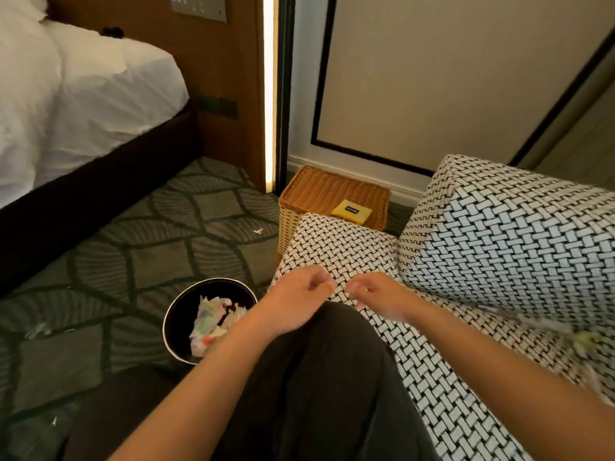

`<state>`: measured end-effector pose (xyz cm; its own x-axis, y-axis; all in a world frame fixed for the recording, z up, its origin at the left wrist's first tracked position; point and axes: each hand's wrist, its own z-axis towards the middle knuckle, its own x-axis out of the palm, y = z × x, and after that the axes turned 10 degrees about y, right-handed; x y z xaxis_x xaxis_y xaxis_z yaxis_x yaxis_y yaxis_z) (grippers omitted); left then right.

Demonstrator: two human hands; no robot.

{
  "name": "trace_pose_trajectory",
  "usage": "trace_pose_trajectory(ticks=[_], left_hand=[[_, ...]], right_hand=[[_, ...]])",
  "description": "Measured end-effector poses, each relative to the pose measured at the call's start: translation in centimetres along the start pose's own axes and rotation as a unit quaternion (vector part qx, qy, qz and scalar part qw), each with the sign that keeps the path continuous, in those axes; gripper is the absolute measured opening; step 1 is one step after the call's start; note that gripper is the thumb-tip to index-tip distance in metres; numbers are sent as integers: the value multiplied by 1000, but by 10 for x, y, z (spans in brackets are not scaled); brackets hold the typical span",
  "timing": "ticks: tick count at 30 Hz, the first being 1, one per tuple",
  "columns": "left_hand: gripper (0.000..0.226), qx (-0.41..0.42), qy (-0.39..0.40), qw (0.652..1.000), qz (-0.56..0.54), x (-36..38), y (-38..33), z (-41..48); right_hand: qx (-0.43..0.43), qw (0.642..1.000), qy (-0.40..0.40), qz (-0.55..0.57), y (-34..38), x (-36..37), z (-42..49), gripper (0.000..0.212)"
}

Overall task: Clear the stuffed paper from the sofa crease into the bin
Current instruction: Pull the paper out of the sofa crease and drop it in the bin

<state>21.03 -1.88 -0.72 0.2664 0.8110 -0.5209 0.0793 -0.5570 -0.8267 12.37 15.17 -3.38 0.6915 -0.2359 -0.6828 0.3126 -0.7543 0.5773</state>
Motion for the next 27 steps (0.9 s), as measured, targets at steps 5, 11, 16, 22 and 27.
trace_pose_trajectory(ticks=[5,11,16,22,27], left_hand=[[30,7,35,966,255,57,-38,13],[29,-3,76,966,249,91,-61,44],[31,0,150,974,171,147,-69,66],[45,5,154,962,228,188,-66,97],[46,27,139,952,271,224,-58,130]], right_hand=[[88,993,-74,12,-78,7,-61,29],[199,950,-220,94,-162,28,-116,32],[265,907,-327,1,-208,40,-138,37],[342,860,-376,-35,-230,23,-131,45],[370,850,-374,-42,-244,6,-118,52]])
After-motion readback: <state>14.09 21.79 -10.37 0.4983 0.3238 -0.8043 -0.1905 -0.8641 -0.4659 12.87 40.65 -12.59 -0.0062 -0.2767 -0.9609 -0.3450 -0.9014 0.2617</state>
